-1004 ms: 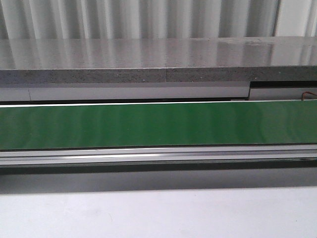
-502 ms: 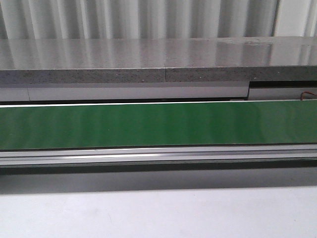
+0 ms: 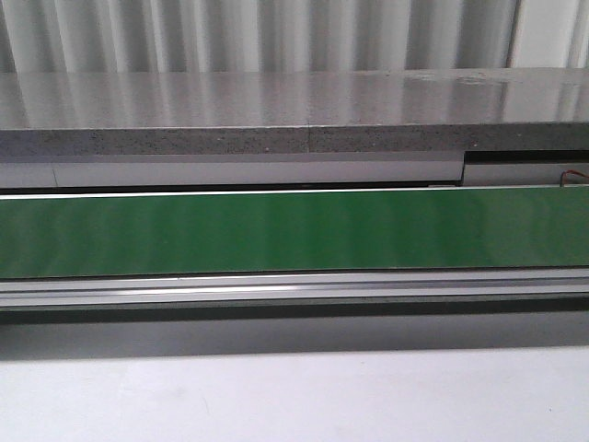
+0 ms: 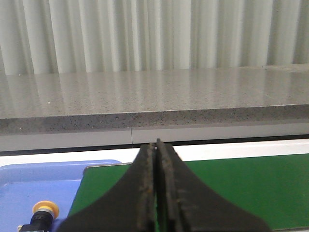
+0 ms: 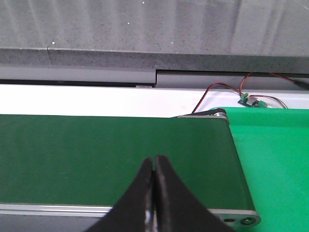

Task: Move button from right to left

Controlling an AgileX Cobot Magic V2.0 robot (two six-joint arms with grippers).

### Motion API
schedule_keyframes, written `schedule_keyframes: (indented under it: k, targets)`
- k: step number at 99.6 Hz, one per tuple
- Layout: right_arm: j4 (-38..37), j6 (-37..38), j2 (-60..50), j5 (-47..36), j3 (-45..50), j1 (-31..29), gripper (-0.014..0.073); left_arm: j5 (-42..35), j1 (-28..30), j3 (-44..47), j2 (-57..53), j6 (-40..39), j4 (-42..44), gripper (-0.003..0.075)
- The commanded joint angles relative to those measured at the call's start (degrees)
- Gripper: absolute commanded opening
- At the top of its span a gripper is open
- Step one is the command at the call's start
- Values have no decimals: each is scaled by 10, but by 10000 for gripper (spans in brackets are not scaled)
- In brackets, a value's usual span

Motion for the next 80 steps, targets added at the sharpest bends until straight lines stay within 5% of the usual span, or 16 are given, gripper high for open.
schedule_keyframes:
  k: [1,59,80]
  targets:
    - [-19,22,-31,-79,14,2,-68,-46,-3,15,-20,-5,1,-20]
    - [-15,35,-267,-113,163,2,-68,-46,-3,15,-20,-5,1,-20]
    - [-15,37,-269,-121,162,2,-68,-46,-3,15,-20,-5,1,-20]
